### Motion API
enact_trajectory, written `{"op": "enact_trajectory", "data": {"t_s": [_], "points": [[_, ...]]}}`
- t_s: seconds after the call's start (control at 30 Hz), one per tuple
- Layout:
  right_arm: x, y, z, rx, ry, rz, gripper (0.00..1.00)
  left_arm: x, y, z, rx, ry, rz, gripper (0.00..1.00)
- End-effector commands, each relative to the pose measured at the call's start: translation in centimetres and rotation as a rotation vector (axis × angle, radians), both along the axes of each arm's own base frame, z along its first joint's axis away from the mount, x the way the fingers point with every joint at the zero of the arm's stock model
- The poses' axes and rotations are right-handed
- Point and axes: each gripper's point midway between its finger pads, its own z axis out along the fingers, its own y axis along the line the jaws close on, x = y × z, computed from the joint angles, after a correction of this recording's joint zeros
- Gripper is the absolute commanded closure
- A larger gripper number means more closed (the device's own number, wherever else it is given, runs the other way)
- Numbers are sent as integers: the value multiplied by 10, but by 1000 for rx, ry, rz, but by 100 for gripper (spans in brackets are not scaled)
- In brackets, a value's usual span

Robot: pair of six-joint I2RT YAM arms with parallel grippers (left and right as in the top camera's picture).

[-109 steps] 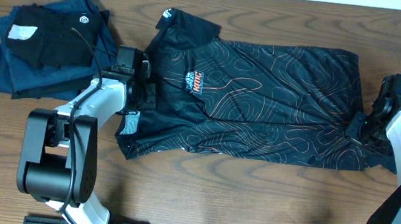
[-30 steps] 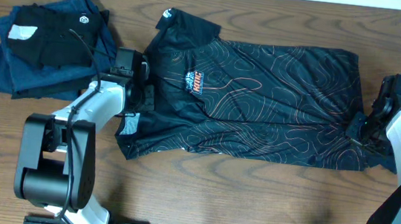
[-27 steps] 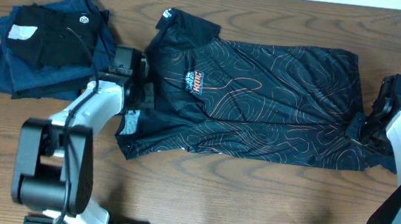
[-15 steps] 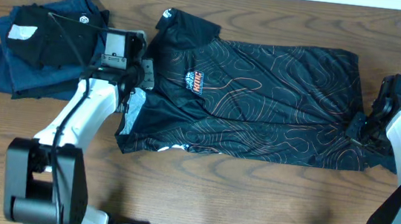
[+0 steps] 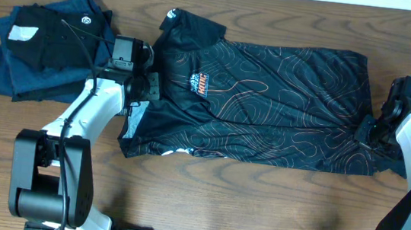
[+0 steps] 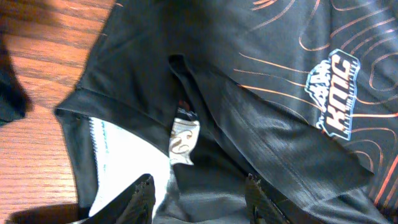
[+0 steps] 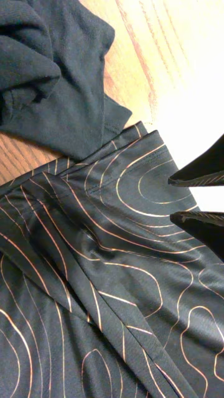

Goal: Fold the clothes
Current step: 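Lift the left gripper and fold the shirt's left side inward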

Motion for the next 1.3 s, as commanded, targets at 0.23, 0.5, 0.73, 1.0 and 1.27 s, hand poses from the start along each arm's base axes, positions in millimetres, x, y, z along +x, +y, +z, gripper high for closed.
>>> {"op": "enact_trajectory", "data": {"t_s": [0.23, 0.5, 0.73, 1.0, 1.27], "points": [[-3, 1, -4, 8, 16, 6, 87, -20, -8, -52, -21, 156, -27, 50], [-3, 1, -4, 8, 18, 6, 87, -9, -9, -39, -25, 102, -28, 94], [-3, 1, -4, 8, 16, 6, 86, 9, -10, 1, -36, -23, -30, 94], [-3, 0, -4, 7, 15, 6, 86, 25, -12, 9, -41, -96, -31, 94], [-3, 1, -4, 8, 17, 6, 86, 48, -14, 25, -51, -210, -33, 90]]}}
